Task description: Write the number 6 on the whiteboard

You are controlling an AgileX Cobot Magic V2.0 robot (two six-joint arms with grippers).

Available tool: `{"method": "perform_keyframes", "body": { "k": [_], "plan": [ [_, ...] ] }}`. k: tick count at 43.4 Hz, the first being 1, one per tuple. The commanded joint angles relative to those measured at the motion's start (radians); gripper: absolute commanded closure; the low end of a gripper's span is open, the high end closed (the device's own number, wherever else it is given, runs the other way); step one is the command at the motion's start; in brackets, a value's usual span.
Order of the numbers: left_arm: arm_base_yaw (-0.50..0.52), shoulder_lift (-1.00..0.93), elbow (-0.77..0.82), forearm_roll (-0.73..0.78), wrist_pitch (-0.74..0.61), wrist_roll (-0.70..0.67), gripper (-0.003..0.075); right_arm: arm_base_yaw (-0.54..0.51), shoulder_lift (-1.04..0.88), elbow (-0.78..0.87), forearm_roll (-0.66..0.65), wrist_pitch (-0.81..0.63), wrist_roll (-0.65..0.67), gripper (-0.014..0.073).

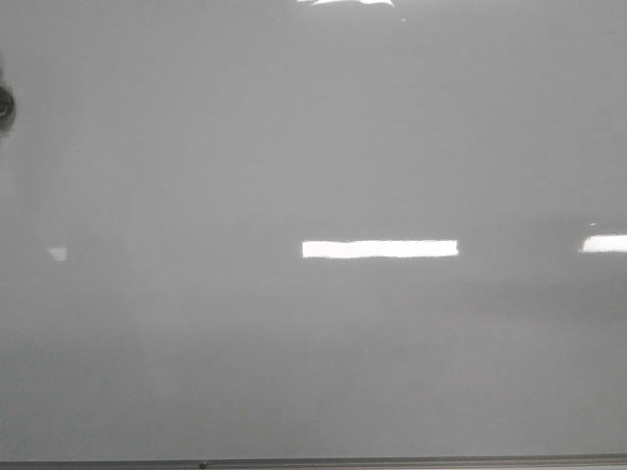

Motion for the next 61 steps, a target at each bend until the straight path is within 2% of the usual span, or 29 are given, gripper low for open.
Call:
{"method": "perform_keyframes", "body": {
  "k": [1, 31, 38, 46, 52, 61],
  "plan": [
    [-0.007, -0.013, 0.003, -0.002, -0.084, -0.002, 0.0741, -0.001, -0.018, -0.004, -0.008, -0.081, -0.005, 0.0661],
    [-0.007, -0.013, 0.003, -0.002, -0.084, -0.002, 0.0741, -0.001, -0.018, -0.005, -0.008, -0.113, -0.005, 0.0661],
    [-0.007, -0.013, 0.001, -0.002, -0.133, -0.002, 0.0741, -0.001, -0.018, -0.013, -0.008, -0.137, -0.005, 0.0661],
    [-0.007, -0.013, -0.096, -0.002, -0.135, -0.002, 0.0741, -0.001, -0.018, -0.125, -0.008, -0.115, -0.004, 0.0661],
    [-0.007, -0.011, -0.212, -0.002, -0.125, -0.002, 0.0741, -0.001, -0.016, -0.249, -0.008, -0.047, -0.004, 0.0661],
    [-0.007, 0.053, -0.409, 0.004, -0.011, -0.002, 0.0741, -0.001, 0.039, -0.427, -0.008, 0.068, -0.004, 0.0661]
  ]
}}
